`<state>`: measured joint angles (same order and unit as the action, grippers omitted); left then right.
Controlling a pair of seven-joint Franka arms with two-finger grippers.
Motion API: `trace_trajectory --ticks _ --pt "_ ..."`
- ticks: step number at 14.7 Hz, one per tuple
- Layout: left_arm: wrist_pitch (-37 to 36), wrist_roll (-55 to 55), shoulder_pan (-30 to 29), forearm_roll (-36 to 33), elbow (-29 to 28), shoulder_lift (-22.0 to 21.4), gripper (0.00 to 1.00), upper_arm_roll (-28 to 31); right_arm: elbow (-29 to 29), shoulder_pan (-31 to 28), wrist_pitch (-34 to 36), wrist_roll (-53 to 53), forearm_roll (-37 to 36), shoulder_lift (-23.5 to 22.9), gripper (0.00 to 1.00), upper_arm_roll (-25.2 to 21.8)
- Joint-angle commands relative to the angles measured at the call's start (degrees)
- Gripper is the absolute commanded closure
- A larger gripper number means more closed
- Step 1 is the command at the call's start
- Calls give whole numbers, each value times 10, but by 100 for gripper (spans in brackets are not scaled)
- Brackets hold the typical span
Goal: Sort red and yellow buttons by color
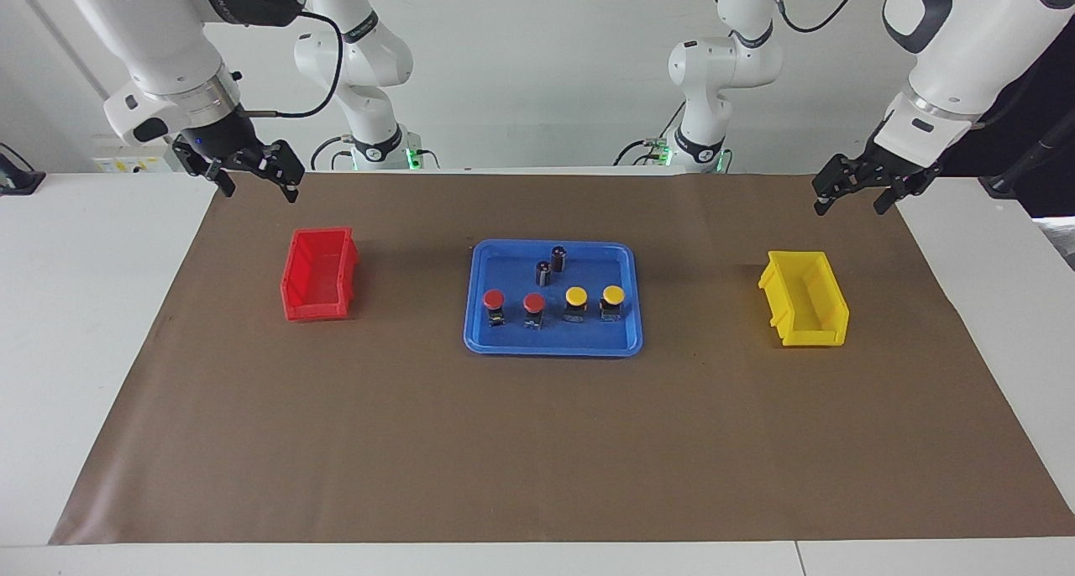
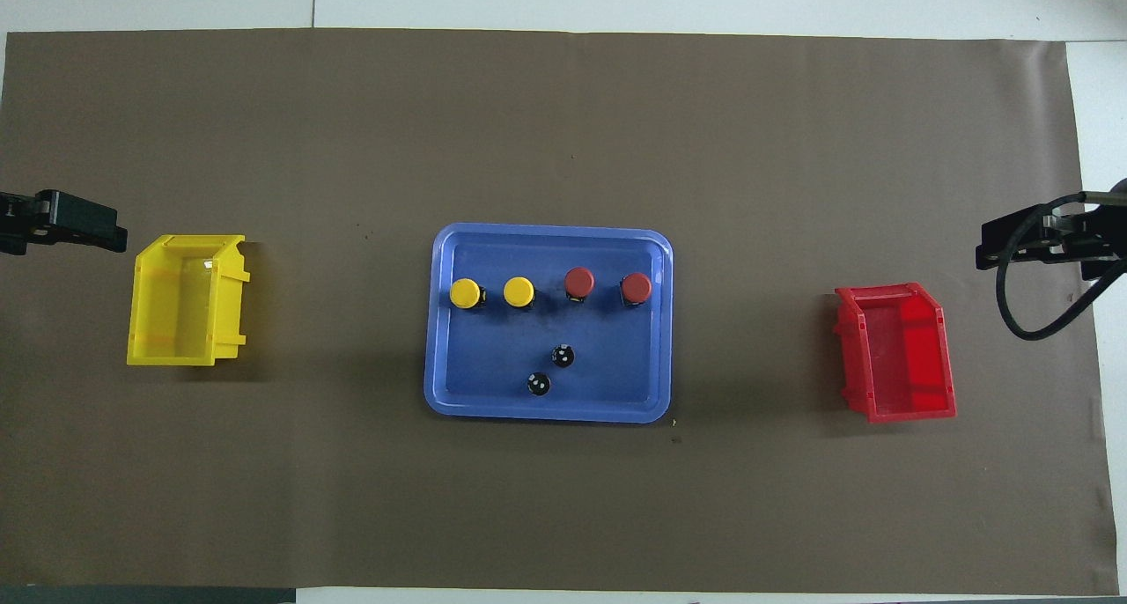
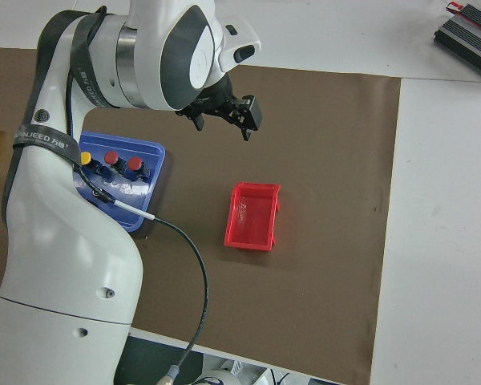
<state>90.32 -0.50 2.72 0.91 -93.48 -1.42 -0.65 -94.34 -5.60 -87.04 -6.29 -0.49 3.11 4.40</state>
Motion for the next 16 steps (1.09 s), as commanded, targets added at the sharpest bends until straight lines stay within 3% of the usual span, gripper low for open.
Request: trace_trajectory --ticks 1,13,16 --pt "11 -5 4 -13 -17 -14 0 2 -1 -3 -1 14 0 3 0 3" --pt "21 -8 2 -13 -19 -14 0 2 6 -5 -4 14 7 1 0 3" --pt "25 -8 1 -13 -23 -16 0 1 59 8 5 9 6 -36 0 13"
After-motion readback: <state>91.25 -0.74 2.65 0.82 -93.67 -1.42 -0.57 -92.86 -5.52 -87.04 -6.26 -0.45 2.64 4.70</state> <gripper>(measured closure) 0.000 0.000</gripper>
